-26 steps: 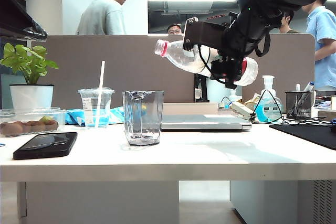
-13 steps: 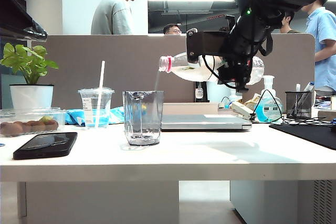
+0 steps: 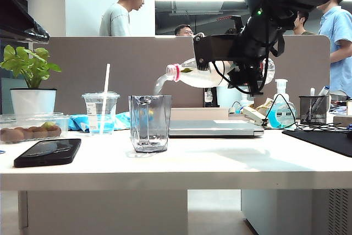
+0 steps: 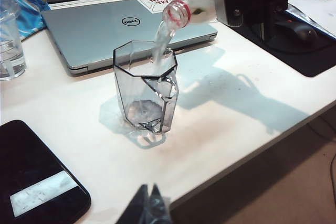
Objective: Pick up the mineral water bottle on the table and pour water into the mug until it's half full.
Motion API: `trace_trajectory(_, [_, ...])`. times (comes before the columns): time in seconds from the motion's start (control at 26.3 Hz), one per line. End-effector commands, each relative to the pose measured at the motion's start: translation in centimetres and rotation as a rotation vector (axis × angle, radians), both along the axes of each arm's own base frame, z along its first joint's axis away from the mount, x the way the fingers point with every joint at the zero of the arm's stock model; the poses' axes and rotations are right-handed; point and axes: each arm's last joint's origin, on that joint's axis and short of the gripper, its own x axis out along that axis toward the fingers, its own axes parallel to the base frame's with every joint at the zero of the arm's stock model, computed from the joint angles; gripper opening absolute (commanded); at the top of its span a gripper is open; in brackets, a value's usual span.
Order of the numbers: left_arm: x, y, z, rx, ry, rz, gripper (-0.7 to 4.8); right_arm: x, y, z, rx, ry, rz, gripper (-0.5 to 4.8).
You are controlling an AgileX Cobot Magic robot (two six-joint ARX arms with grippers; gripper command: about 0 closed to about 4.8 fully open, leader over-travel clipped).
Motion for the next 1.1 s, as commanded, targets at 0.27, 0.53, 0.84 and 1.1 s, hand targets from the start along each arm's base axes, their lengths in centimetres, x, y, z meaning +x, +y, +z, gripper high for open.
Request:
trace_trajectory(0.27, [0.0, 0.0, 0.3, -0.008, -0.017, -0.002, -0.04, 0.6, 0.3, 1.6, 0.030, -0.080, 0.005, 2.42])
trace_trajectory(0.53, [0.0, 0.0, 0.3, -0.008, -0.017, -0.001, -0.03, 0.7, 0.4, 1.9, -0.012, -0.094, 0.024, 2.42])
trace_trajectory(0.84, [0.0, 0.0, 0.3, -0.008, -0.017, -0.001, -0.04, 0.7, 0.4, 2.0, -0.030, -0.107, 0.031, 2.42])
trace_trajectory(1.1, [0.0, 0.0, 0.3, -0.008, -0.017, -0.002, -0.04, 0.8, 0.4, 2.3, -0.055, -0.141, 0.037, 2.42])
